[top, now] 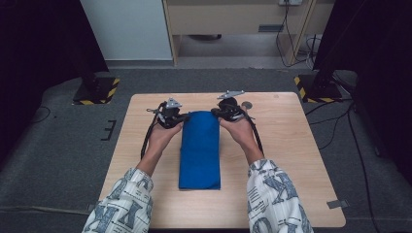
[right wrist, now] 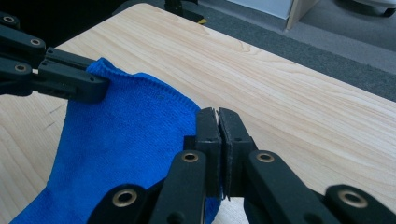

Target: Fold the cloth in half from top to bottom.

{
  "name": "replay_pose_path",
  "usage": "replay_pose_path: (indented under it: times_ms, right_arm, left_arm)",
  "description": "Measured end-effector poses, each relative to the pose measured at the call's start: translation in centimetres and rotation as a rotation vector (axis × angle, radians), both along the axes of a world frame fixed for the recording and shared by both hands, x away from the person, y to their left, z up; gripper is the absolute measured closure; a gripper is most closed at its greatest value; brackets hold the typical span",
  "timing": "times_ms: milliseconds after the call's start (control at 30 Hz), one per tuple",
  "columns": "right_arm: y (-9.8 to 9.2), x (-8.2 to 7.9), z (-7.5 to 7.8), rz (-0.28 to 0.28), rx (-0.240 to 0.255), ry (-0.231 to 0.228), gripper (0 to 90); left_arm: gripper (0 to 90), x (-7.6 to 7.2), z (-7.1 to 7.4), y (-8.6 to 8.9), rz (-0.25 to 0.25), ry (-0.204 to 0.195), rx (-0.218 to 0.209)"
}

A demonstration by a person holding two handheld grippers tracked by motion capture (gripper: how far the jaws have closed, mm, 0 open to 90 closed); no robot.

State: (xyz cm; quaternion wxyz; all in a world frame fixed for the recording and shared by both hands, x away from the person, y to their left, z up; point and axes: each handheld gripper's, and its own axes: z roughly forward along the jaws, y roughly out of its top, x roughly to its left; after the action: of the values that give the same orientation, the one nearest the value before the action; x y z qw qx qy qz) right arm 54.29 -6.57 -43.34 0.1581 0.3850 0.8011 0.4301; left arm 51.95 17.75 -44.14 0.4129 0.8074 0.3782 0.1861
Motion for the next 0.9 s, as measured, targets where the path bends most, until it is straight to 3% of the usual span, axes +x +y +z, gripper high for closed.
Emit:
replay_pose_path:
  times_ms: [100, 600, 767, 900]
  right_arm:
    - [-0.2, -0.4, 0.0, 0.002, 0.002, -0.003, 88.0]
    - [-1.3, -3.2, -0.4, 0.045, 0.04, -0.012, 88.0]
    - [-1.4, -4.8, -0.7, 0.073, 0.041, -0.01, 88.0]
    - [-1.5, -6.2, -1.0, 0.098, 0.041, -0.015, 88.0]
  left_arm:
    - [84.9, -0.3, 0.2, 0.1, -0.009, 0.001, -0.014]
    - [84.5, -2.7, 0.4, -0.1, -0.052, -0.017, 0.01]
    - [84.7, -3.8, 0.5, 0.1, -0.081, -0.026, 0.03]
    - [84.6, -5.1, 0.3, 0.1, -0.108, -0.033, 0.019]
